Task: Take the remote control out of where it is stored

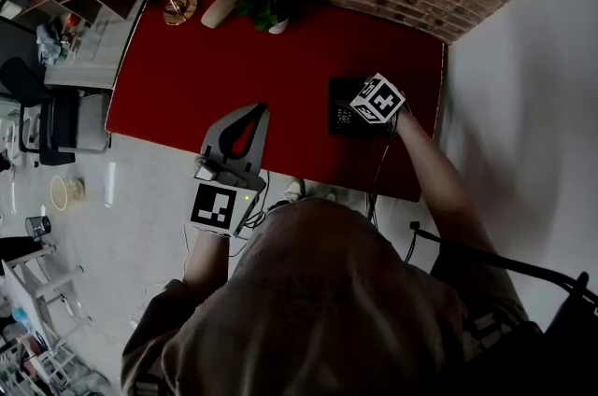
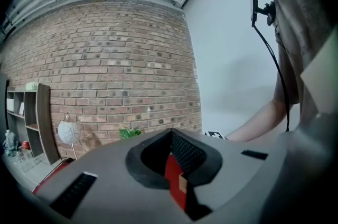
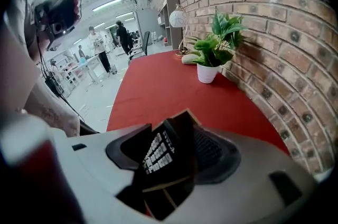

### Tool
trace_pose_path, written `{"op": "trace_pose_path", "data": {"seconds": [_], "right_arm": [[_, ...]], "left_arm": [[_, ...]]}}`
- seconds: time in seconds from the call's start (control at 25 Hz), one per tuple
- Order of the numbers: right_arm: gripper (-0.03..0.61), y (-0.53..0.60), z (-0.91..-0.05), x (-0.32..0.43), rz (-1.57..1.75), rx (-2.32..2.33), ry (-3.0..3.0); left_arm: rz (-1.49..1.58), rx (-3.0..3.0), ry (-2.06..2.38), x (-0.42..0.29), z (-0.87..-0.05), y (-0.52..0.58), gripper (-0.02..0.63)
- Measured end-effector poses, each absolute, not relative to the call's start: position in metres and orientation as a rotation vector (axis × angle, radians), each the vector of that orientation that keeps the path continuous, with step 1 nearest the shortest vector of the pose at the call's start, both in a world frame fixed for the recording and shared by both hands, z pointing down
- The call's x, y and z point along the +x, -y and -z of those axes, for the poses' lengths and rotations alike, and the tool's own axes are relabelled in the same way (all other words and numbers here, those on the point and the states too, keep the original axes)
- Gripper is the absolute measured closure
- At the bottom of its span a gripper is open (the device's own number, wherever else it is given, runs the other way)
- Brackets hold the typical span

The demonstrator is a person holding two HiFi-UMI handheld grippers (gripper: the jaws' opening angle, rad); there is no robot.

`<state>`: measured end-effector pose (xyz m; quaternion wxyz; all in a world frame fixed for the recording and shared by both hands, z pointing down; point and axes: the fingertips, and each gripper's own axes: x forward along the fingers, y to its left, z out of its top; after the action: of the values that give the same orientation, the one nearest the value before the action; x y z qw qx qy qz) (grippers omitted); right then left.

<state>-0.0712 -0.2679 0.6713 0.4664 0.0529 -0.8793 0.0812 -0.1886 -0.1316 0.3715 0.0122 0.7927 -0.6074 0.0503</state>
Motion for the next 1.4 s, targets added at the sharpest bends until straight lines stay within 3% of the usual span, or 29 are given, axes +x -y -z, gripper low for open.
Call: {"op": "trace_pose_path", "data": {"seconds": [0.2,0.6,1.4], "right_arm": [[0.333,0.249,-0.665,-0.068,-0.197,0.008,2.106],[0.41,0.222,-0.697,-0.061,-0.213,-0.111,1.991],[0.455,0.219,-0.694,-0.058,-0.202,-0.042,1.957]], "left_arm": [[-0.148,2.463,1.884,-0.19,-0.378,0.134,0.603],[-0.148,2.467,1.865,-0.188,-0.38,0.135,0.603],[-0.16,2.459,1.869,-0.19,-0.383,0.121,0.603]]}}
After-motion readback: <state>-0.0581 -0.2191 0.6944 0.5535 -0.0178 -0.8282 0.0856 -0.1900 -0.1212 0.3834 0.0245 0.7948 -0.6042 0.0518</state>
